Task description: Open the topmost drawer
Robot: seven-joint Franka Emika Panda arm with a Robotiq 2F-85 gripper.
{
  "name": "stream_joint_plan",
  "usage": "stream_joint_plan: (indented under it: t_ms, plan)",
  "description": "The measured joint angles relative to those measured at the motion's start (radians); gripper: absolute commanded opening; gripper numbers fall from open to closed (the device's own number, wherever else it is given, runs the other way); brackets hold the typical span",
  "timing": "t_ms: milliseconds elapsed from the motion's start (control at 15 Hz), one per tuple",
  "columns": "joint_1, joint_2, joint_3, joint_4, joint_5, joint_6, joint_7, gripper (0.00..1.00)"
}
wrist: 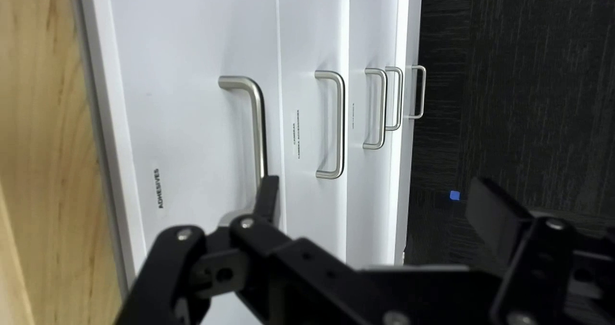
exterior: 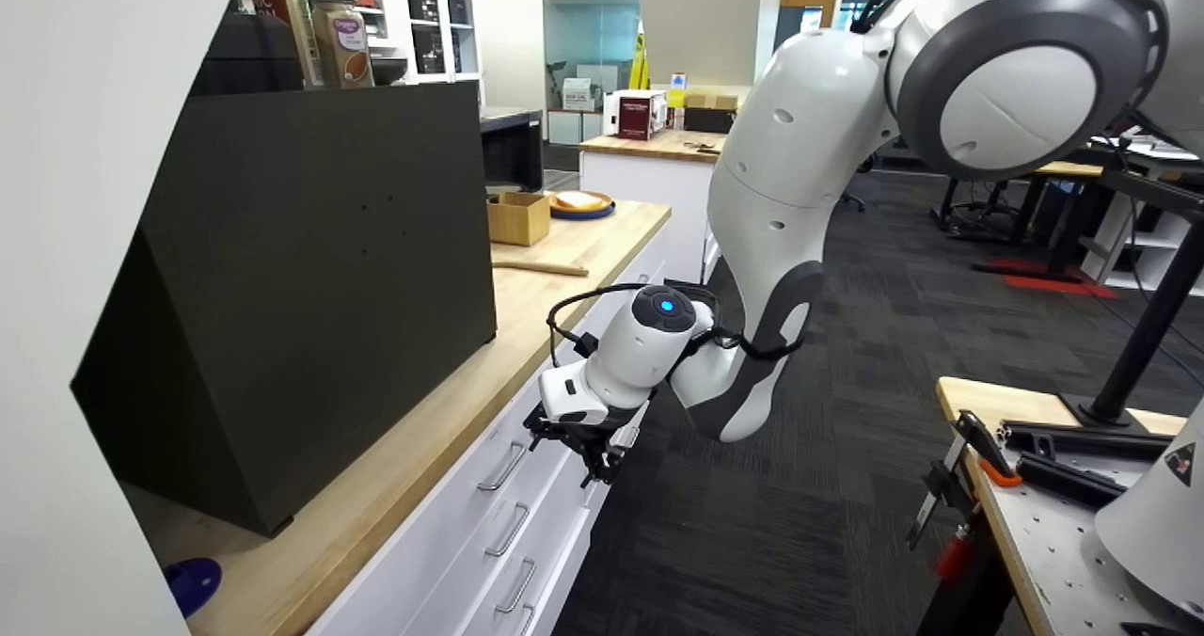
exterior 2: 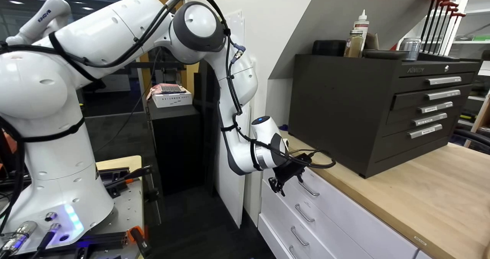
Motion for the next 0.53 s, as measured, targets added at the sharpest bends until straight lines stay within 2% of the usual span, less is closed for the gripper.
stream_joint_plan:
  t_ms: [267, 533]
  plan:
    - [-0.025, 0.024, 0.022, 0.051, 0.000, 0.000, 0.000, 1.00]
    - [-0.071, 0.053, 0.074, 0.102, -0.004, -0.002, -0.002, 1.00]
